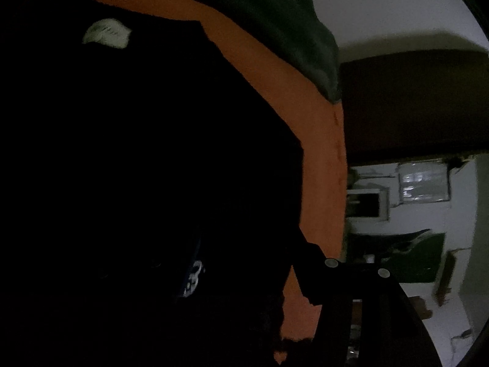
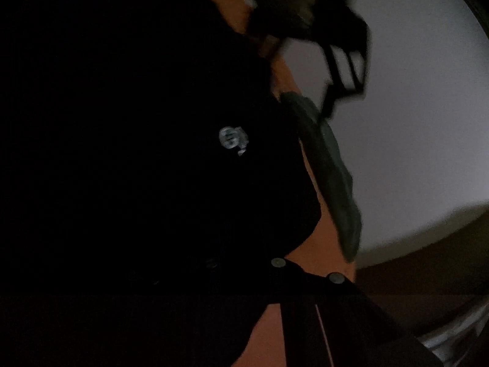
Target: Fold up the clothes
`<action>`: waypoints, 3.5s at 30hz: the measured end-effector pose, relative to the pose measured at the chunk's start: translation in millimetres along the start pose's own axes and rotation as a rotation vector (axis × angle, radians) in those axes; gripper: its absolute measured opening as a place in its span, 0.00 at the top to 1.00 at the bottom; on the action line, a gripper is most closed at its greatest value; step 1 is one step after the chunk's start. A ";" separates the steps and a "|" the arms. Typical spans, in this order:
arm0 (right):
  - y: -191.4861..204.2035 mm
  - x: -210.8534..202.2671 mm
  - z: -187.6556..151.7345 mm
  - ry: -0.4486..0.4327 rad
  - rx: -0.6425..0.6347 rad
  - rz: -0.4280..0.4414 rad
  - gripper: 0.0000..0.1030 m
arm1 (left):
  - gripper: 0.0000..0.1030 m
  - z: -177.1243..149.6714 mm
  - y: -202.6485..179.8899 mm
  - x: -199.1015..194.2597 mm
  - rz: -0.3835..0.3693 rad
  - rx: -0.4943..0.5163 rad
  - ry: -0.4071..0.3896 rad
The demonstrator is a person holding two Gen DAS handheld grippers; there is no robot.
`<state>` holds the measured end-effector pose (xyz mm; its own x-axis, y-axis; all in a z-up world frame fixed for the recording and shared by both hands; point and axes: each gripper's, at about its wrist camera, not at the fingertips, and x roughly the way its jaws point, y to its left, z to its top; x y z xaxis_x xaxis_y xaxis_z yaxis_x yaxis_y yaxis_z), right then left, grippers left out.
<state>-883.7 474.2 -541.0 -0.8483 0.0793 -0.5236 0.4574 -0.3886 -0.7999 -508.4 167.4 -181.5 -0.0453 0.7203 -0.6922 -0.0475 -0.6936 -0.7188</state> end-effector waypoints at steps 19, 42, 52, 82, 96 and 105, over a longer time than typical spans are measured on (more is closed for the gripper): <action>-125.0 33.7 -56.4 0.015 0.688 0.328 0.70 | 0.97 -19.0 -13.9 28.5 0.110 0.212 -0.032; -278.0 282.7 -60.7 0.351 1.275 0.586 0.93 | 0.96 -28.5 -18.4 17.7 0.162 0.196 -0.122; -280.0 275.1 -52.8 0.385 1.274 0.385 0.60 | 0.92 -16.5 -8.4 12.9 0.202 0.152 -0.140; -134.3 99.5 -61.1 0.220 1.451 0.546 0.94 | 0.60 -162.4 4.8 -83.2 0.333 0.296 -0.148; -143.0 74.0 -24.9 0.225 1.288 0.571 0.83 | 0.42 -221.6 222.1 -310.2 0.316 -0.265 -0.486; -135.3 63.8 -30.8 0.271 1.341 0.633 0.83 | 0.41 -202.2 308.0 -307.4 -0.126 -0.556 -0.659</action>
<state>-991.5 560.1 -475.3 -0.4677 -0.3138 -0.8263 0.0153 -0.9376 0.3474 -307.4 -267.7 -203.4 -0.6493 0.5256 -0.5497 0.3952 -0.3843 -0.8343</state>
